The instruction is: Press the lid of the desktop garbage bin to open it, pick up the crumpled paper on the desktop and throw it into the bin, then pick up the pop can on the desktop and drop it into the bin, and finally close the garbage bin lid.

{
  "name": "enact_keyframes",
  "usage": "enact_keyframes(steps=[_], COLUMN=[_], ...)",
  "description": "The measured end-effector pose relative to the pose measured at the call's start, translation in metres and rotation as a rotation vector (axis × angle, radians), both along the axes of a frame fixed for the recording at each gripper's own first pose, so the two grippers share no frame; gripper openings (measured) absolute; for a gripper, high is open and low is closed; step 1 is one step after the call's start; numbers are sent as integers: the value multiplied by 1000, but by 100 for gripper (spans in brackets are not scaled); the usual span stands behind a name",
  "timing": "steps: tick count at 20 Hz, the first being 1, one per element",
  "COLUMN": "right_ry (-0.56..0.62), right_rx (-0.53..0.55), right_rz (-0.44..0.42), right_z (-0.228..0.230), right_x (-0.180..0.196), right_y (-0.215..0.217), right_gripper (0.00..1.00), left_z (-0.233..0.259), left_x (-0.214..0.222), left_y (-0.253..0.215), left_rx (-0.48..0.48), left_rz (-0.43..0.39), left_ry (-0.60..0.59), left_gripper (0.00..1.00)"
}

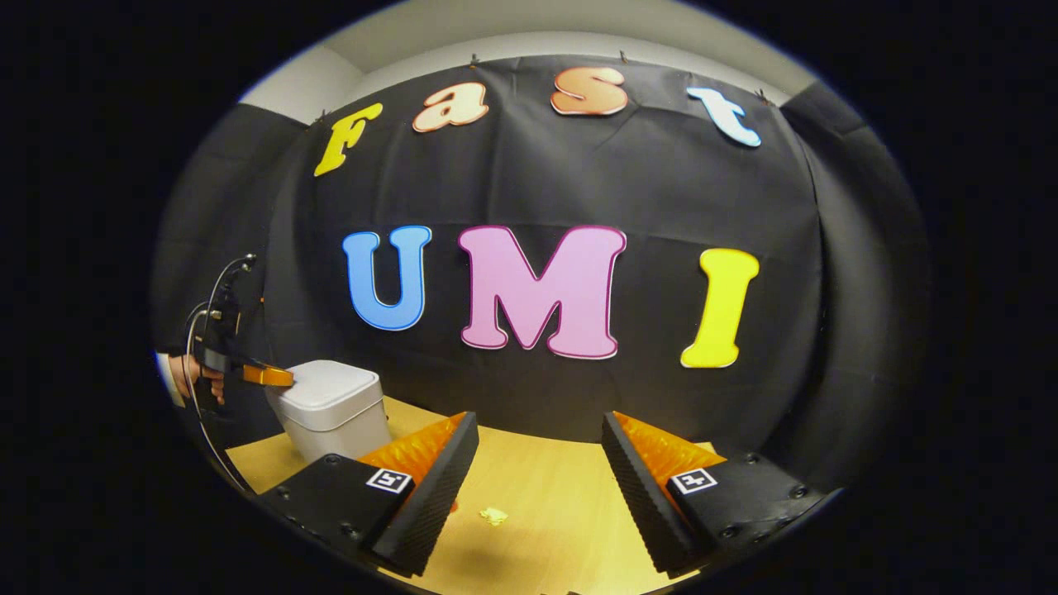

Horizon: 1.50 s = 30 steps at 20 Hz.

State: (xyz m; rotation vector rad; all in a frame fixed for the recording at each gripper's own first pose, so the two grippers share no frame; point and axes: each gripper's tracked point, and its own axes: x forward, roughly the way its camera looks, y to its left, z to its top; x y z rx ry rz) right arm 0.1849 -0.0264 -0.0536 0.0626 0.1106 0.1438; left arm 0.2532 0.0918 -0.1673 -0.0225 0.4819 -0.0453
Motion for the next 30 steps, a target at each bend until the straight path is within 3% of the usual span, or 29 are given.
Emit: enact_keyframes(steps=[4, 6, 11, 18, 30], right_ry=[23, 56, 96, 102, 61], right_rx=[-33, -24, 12, -11, -82], right_rz=[40, 50, 29, 18, 43], right_z=[-31, -46, -63, -58, -46], right_x=[49, 62, 77, 69, 37], right_y=[-12, -15, -17, -1, 24], right_gripper=[97, 97, 98, 97, 97], left_z=[-4, -5, 8, 17, 109], left_x=[-3, -3, -3, 1, 34], left_y=[-2, 0, 3, -1, -5], left_rx=[45, -21, -133, 13, 104], left_rz=[17, 86, 120, 42, -35], left_ry=[37, 54, -31, -18, -292], left_gripper=[7, 6, 6, 7, 10])
